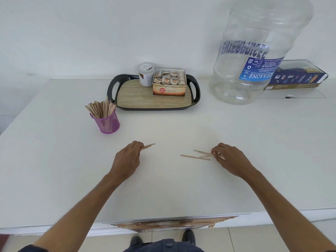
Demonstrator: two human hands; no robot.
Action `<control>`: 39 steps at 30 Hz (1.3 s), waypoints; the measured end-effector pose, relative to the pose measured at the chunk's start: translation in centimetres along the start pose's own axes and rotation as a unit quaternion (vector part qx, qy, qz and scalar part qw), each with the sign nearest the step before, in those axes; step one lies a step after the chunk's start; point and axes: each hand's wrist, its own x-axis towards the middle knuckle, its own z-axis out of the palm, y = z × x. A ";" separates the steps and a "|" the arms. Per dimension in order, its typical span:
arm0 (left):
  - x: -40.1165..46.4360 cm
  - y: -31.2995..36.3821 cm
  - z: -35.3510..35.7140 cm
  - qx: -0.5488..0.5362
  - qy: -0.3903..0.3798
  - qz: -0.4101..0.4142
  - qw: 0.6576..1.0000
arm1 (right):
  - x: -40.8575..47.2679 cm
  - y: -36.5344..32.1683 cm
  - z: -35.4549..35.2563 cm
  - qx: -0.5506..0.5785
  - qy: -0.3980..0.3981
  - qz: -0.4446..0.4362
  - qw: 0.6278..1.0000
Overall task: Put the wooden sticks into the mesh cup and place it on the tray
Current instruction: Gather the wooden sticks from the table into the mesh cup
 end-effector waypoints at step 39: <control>0.5 0.8 -0.6 -0.060 0.003 -0.020 0.998 | 2.7 -8.6 1.9 -0.039 -0.085 -0.010 0.996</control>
